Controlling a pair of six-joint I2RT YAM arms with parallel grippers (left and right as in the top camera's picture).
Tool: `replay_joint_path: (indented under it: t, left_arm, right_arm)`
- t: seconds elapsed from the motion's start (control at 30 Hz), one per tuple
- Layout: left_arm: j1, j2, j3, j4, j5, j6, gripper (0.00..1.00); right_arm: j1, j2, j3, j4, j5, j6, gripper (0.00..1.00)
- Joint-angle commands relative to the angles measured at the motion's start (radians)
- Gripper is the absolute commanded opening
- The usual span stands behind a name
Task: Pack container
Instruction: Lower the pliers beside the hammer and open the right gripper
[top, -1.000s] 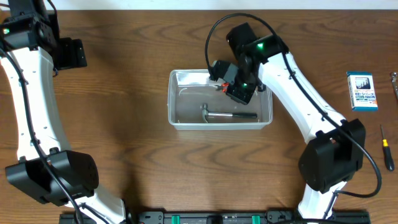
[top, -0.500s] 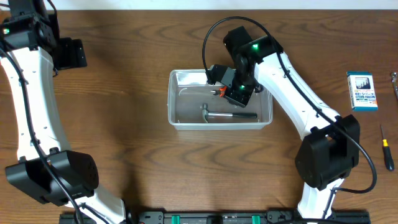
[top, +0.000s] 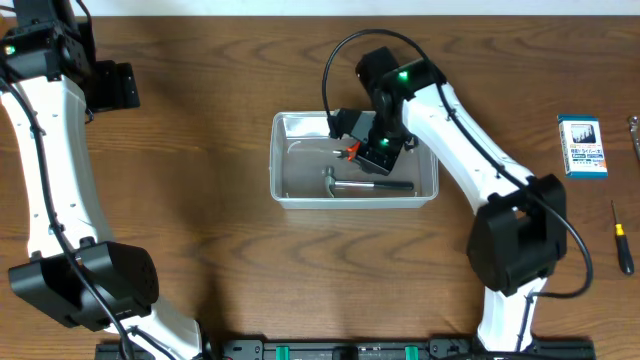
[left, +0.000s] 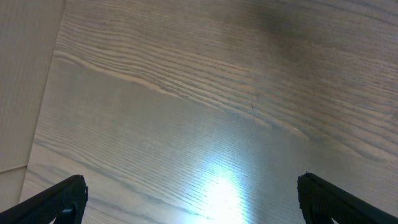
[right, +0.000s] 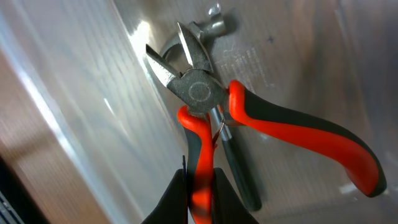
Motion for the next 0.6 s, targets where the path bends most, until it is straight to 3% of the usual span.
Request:
replay_joint_path:
  t: [0.0,0.27,0.57]
  left_arm:
    - [0.003,-0.003,0.005,0.000,-0.008,0.005,0.98]
    - [0.003,-0.003,0.005,0.000,-0.008,0.005,0.98]
    - [0.003,-0.003,0.005,0.000,-0.008,0.005,0.98]
  right_arm:
    - [0.005,0.053,-0.006,0.002,-0.013,-0.015,0.01]
    - [0.005,0.089,-0.006,0.002,-0.007,-0.016,0.02]
    - [0.005,0.090,-0.006,0.019,-0.007,-0.016,0.13]
